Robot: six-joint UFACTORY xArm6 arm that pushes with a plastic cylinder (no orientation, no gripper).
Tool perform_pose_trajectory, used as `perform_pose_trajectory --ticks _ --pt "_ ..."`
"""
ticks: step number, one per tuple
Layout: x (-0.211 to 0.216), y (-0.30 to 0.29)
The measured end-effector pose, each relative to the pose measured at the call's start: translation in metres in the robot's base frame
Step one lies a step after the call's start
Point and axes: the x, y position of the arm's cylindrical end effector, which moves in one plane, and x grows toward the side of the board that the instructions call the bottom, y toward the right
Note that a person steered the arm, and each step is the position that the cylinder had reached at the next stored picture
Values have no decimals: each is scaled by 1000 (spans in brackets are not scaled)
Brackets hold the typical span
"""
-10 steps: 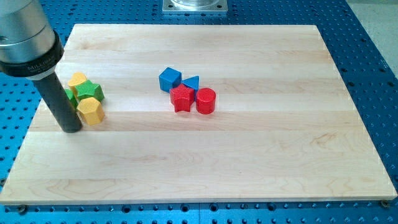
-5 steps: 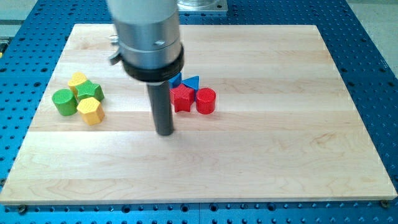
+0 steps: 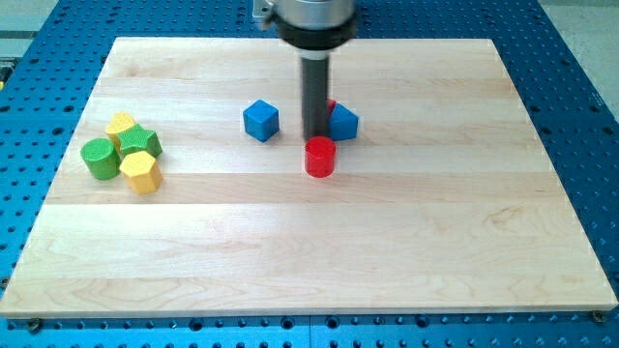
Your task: Form a horizontal line with red and blue blocks
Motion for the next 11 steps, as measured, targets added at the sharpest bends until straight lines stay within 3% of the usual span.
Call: perform_pose_trajectory --ticks 1,3,4,6,7,9,11 --pt "2 58" --pt "38 -42" --pt "33 -82" --pt "-10 -91" --pt "14 -116" --pt "-60 -136" --pt "-58 -122"
